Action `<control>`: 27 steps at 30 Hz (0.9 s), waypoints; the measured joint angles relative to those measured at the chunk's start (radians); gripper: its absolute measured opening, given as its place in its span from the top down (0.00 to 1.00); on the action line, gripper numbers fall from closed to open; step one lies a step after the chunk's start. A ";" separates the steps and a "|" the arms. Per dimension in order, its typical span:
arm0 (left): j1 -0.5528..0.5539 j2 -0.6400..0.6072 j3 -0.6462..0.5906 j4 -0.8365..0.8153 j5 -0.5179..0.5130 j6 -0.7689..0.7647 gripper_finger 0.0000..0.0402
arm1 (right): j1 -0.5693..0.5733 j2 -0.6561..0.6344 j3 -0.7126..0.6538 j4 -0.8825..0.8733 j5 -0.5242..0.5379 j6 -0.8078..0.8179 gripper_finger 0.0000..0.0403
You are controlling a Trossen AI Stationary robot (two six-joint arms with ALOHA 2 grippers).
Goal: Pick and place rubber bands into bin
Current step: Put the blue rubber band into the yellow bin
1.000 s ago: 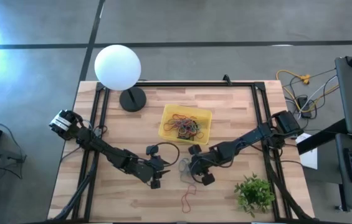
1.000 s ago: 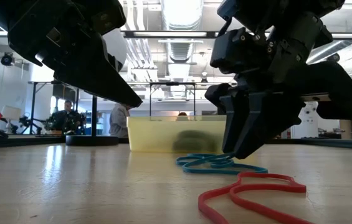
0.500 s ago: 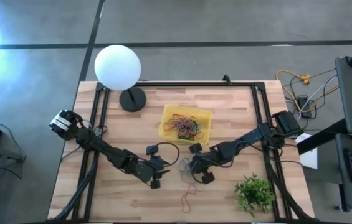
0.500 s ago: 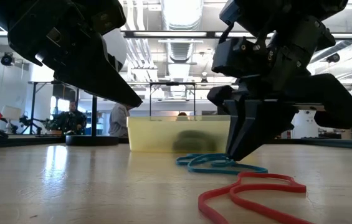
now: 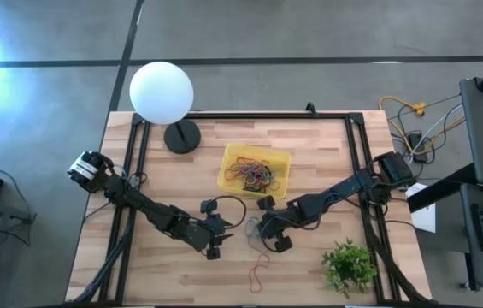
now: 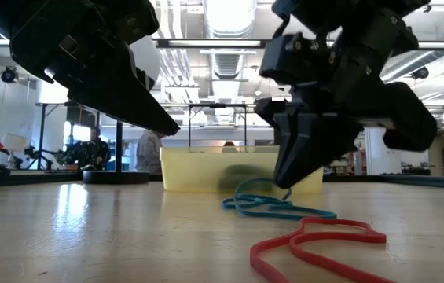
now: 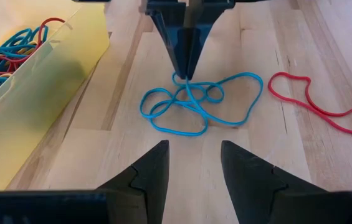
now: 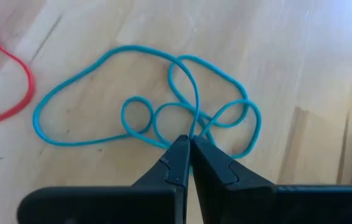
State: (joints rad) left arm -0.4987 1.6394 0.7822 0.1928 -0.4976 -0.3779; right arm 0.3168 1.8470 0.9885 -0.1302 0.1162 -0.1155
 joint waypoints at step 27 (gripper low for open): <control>0.000 0.000 0.000 0.007 0.000 0.000 0.68 | -0.100 -0.326 0.145 -0.097 0.260 -0.330 0.98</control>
State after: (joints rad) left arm -0.4984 1.6394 0.7826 0.2003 -0.4976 -0.3775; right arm 0.2172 1.5213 1.1340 -0.2270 0.3759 -0.4456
